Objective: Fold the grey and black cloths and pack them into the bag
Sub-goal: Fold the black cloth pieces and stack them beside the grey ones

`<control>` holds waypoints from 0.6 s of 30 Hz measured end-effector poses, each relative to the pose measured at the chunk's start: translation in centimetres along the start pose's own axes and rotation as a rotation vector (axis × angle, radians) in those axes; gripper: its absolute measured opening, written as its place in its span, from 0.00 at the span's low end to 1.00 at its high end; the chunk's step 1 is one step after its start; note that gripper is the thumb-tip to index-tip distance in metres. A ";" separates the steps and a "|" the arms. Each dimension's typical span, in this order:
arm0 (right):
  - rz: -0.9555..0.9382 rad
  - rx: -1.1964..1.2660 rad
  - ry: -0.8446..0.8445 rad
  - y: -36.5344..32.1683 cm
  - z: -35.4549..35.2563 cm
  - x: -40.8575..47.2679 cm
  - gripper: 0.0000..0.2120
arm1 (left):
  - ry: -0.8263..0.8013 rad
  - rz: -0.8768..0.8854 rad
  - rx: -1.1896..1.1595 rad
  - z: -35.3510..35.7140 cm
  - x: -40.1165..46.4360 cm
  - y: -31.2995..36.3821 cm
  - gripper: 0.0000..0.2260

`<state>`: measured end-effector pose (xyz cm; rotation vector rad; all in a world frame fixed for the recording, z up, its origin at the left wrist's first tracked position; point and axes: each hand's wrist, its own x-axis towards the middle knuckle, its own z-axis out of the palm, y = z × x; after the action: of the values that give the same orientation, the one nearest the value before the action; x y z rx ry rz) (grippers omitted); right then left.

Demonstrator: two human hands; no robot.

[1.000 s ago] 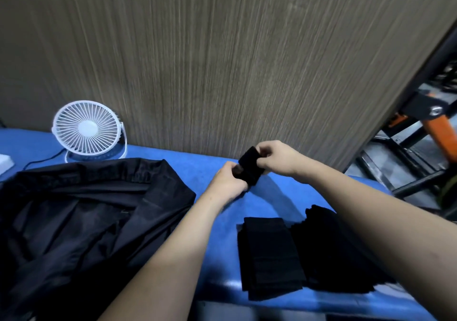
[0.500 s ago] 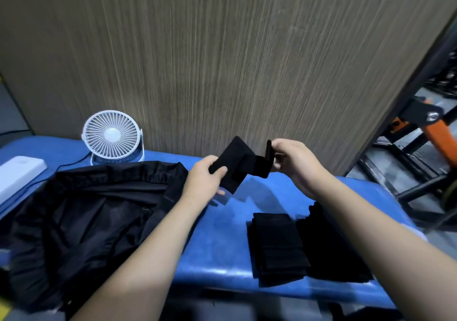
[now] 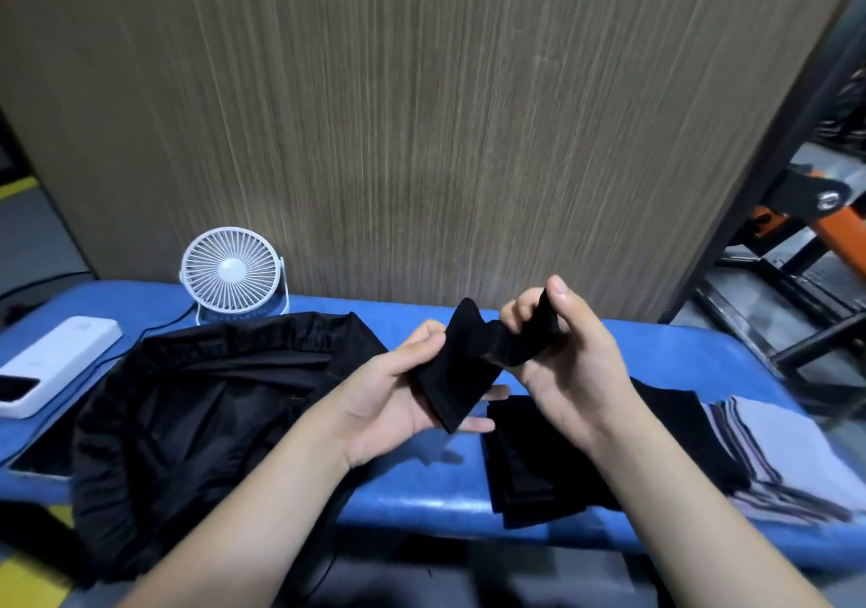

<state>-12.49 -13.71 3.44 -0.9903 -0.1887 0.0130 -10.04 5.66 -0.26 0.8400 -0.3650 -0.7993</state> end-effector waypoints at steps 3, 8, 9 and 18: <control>-0.033 0.019 0.013 0.4 0.1 -0.4 0.15 | 0.019 0.027 0.006 0.3 0.4 -0.2 0.07; -0.035 -0.012 0.018 0.1 -0.6 -0.3 0.16 | 0.003 0.055 0.007 0.6 0.9 -0.1 0.14; -0.036 -0.020 0.021 0.0 -0.7 -0.3 0.16 | 0.001 0.064 0.014 0.6 1.0 -0.2 0.14; -0.138 -0.332 -0.006 0.3 -0.8 -0.8 0.11 | 0.255 0.075 0.108 0.7 2.1 -1.0 0.12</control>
<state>-13.13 -14.29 2.63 -1.3062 -0.2701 -0.1457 -9.54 3.33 -0.65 1.0111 -0.2130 -0.5984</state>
